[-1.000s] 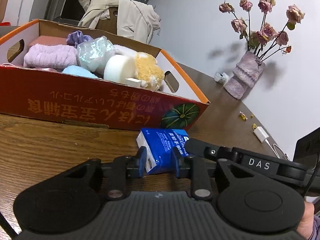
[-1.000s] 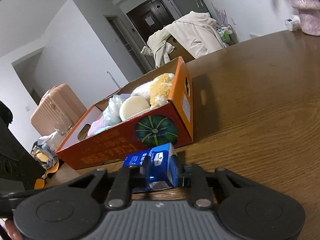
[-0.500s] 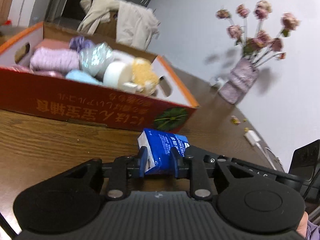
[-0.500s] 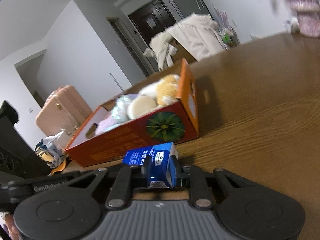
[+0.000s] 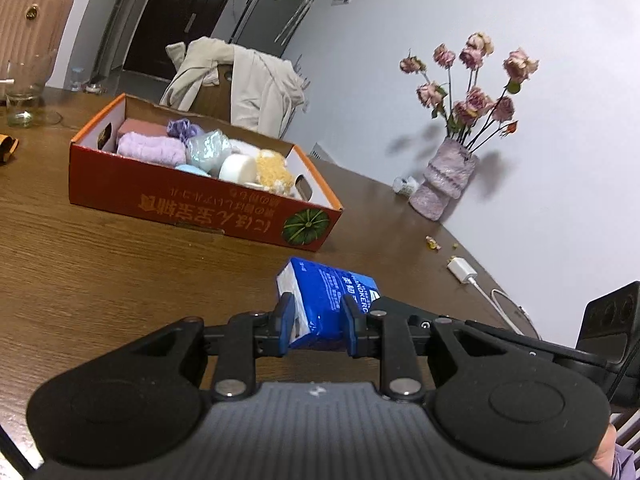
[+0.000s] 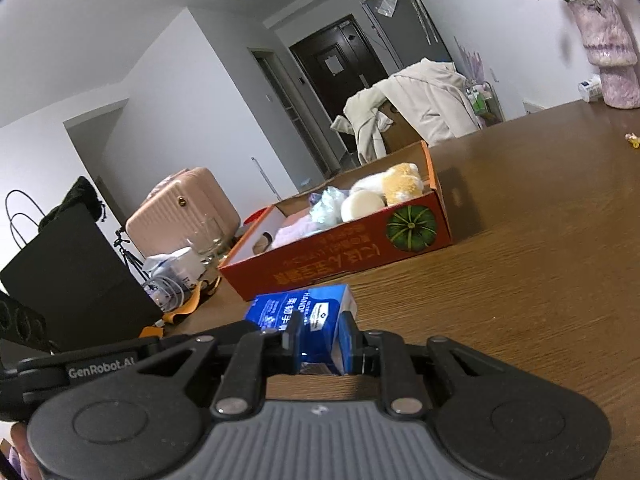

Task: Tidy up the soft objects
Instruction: 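Grasp the blue tissue box with both grippers and lift it, then carry the blue tissue box into the box and open both grippers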

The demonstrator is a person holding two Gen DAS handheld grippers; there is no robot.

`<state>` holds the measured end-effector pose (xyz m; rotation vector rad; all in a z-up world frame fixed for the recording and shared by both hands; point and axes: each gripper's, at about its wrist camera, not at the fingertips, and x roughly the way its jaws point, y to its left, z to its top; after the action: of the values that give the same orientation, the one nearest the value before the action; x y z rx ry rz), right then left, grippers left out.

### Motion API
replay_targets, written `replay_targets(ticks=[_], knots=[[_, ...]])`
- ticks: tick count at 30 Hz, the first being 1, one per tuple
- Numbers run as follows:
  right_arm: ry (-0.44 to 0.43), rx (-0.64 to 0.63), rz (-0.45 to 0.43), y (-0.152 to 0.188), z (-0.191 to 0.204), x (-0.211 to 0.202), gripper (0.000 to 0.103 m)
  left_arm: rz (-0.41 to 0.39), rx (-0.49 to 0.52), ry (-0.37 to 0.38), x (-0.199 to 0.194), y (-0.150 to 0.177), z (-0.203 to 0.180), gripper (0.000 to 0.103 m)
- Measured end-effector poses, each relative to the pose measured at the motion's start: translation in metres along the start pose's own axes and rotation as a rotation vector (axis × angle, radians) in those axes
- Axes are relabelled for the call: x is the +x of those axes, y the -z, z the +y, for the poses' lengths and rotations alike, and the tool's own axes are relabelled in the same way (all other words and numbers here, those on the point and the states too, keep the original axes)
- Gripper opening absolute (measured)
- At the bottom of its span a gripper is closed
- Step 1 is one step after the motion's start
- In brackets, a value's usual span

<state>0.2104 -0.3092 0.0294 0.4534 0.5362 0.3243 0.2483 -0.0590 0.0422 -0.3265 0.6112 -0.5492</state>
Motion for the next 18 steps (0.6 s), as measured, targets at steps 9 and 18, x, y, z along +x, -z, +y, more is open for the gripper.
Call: replay_targets(ticks=[9,18], knots=[[0.02,-0.045,-0.073,-0.038,0.004,-0.007,0.018,-0.043,0.005,0.064,0.026,-0.045,-0.008,0.025],[0.114,-0.121,-0.015,-0.14,-0.023,0.078,0.018,0.034,-0.092,0.091,0.14,-0.124,0.019,0.024]])
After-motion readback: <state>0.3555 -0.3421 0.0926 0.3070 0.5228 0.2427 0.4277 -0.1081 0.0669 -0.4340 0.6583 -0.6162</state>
